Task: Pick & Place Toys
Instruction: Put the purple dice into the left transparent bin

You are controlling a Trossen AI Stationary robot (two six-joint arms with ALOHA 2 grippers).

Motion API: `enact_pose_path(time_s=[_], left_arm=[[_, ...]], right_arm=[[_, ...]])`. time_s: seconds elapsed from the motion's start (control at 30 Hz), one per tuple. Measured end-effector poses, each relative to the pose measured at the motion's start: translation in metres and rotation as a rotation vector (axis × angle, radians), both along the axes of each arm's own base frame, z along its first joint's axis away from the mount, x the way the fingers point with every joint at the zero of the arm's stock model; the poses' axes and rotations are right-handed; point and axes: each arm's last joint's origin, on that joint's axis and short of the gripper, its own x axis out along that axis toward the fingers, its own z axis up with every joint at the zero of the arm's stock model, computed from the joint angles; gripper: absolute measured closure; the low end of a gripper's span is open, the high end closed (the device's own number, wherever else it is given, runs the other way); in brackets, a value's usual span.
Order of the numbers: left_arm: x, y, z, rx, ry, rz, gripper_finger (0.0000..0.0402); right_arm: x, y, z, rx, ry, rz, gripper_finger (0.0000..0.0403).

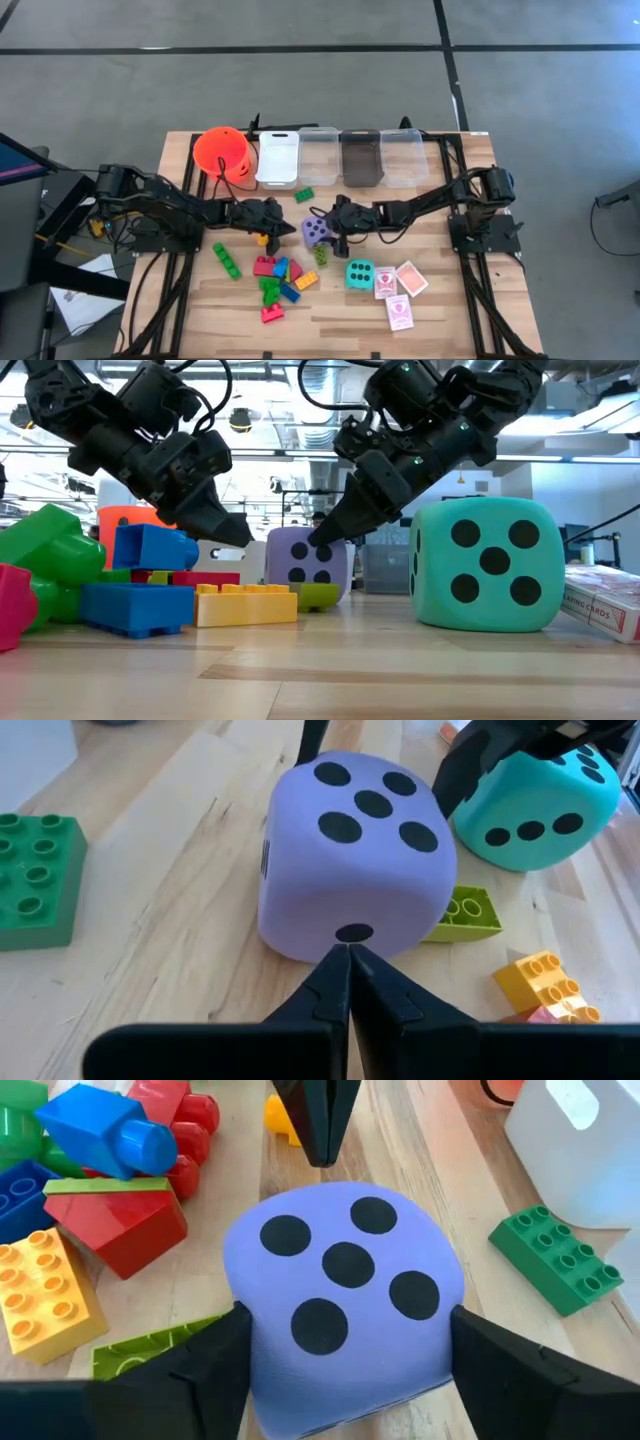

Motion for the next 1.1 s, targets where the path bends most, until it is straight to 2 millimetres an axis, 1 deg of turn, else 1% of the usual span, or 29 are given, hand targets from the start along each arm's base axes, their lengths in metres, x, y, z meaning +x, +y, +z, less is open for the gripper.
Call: enact_pose_path(time_s=[0.1,0.17,0.2,0.4,0.47,0.53,0.63,0.73,0.83,0.93,1.0,1.1], left_arm=[[0.0,0.0,0.0,0.001,0.002,-0.001,0.0402],[0.0,0.0,0.0,0.001,0.003,-0.001,0.0402],[0.0,0.0,0.0,0.001,0.003,-0.001,0.0402],[-0.001,0.004,0.002,0.006,-0.002,0.012,0.0402],[-0.003,0.005,0.004,0.006,0.0,0.017,0.0402],[-0.004,0.005,0.009,0.009,-0.014,0.022,0.0402],[-0.006,0.005,0.017,0.017,-0.048,0.032,0.0402],[-0.008,0.005,0.024,0.016,-0.082,0.03,0.0402],[-0.01,0.004,0.029,0.015,-0.105,0.025,0.0402],[-0.01,0.002,0.032,0.015,-0.12,0.018,0.0402],[-0.011,0.002,0.032,0.015,-0.117,0.016,0.0402],[-0.011,0.001,0.032,0.015,-0.116,0.014,0.0402]], right_arm=[[-0.001,0.001,0.004,-0.008,-0.009,-0.021,0.0125],[-0.004,0.002,0.008,-0.051,-0.007,-0.068,0.0124],[-0.006,0.003,0.013,-0.079,-0.014,-0.098,0.0123],[-0.019,0.01,0.059,-0.304,-0.159,-0.32,0.0123],[-0.022,0.009,0.075,-0.361,-0.213,-0.372,0.0122],[-0.025,0.003,0.088,-0.401,-0.257,-0.404,0.0122],[-0.025,-0.018,0.098,-0.441,-0.281,-0.453,0.0122],[-0.024,-0.047,0.102,-0.436,-0.306,-0.473,0.0122],[-0.023,-0.082,0.1,-0.368,-0.333,-0.433,0.0122],[-0.027,-0.117,0.101,-0.282,-0.34,-0.396,0.0121],[-0.026,-0.14,0.102,-0.255,-0.357,-0.4,0.0121],[-0.029,-0.17,0.099,-0.211,-0.27,-0.42,0.0121]])
